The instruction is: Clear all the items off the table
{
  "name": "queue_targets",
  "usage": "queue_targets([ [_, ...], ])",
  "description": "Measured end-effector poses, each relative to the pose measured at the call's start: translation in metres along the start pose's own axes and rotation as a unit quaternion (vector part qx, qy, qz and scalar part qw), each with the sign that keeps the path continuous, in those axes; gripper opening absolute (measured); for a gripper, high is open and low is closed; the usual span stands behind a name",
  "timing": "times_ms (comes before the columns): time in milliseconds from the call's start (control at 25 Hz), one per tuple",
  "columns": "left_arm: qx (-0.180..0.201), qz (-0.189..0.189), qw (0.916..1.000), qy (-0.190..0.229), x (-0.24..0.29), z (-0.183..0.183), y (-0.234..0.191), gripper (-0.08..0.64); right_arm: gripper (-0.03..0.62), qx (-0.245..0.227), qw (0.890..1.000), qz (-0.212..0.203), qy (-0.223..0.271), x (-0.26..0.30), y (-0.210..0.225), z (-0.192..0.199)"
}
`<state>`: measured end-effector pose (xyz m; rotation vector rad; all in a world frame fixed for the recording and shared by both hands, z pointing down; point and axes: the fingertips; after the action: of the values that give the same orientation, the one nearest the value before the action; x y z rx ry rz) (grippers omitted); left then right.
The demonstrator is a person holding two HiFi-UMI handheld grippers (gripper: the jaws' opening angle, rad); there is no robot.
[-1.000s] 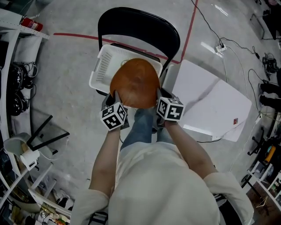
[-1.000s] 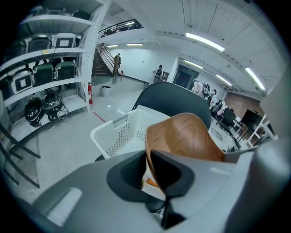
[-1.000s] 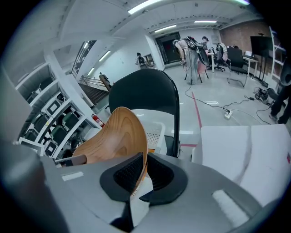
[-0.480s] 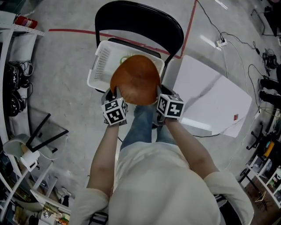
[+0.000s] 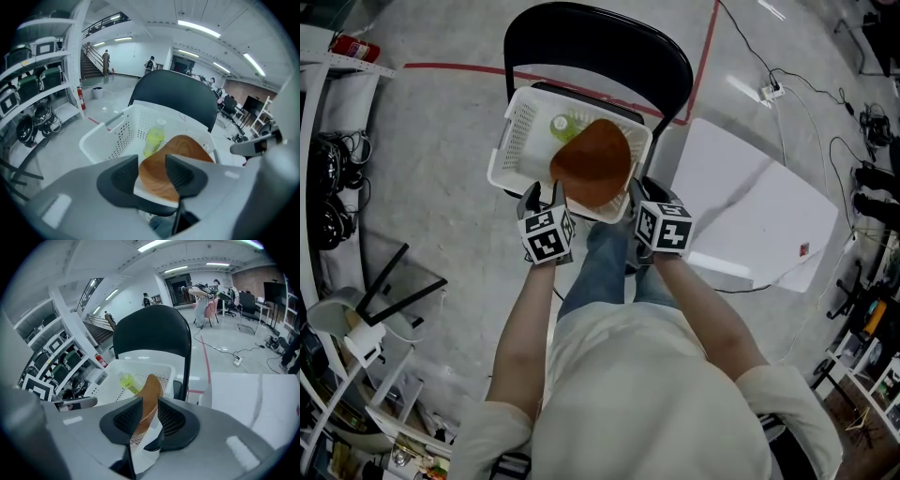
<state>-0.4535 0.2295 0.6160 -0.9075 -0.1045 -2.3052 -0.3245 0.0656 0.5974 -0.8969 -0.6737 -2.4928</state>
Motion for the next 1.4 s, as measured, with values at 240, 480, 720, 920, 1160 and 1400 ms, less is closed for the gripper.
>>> queue_targets([
  [240, 0.003, 0.005, 1.0, -0.001, -0.004, -0.001, 0.0, 0.173, 0.087, 0.002, 1.0, 0.012, 0.001, -0.008, 0.005, 0.002],
  [480, 0.004, 0.016, 0.9999, 0.001, -0.009, -0.002, 0.012, 0.173, 0.083, 0.008, 1.0, 0.021, 0.014, -0.019, 0.01, -0.001],
  [720, 0.026, 0.037, 0.9989, 0.007, -0.018, -0.008, 0.03, 0.094, 0.068, 0.018, 0.999, 0.027, 0.029, -0.034, 0.012, -0.005],
  [920, 0.031, 0.052, 0.998, 0.016, -0.027, -0.016, 0.046, 0.011, 0.011, 0.023, 0.999, 0.027, 0.037, -0.046, 0.014, -0.007],
  [1160, 0.018, 0.086, 0.996, 0.018, -0.038, -0.025, 0.062, 0.009, 0.0, 0.019, 0.998, 0.025, 0.048, -0.058, 0.012, -0.013],
  [1400, 0.026, 0.125, 0.9917, 0.017, -0.047, -0.035, 0.085, 0.008, 0.0, 0.022, 0.998, 0.025, 0.057, -0.07, 0.016, -0.016],
])
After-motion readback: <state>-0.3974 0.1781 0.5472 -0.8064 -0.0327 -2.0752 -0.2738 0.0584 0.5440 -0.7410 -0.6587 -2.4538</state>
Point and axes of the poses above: the fingertips, and each gripper's own axes: x forward along the fingers, y to its right, z out of its underside, and after that the axes turned 13 degrees about y, right-handed
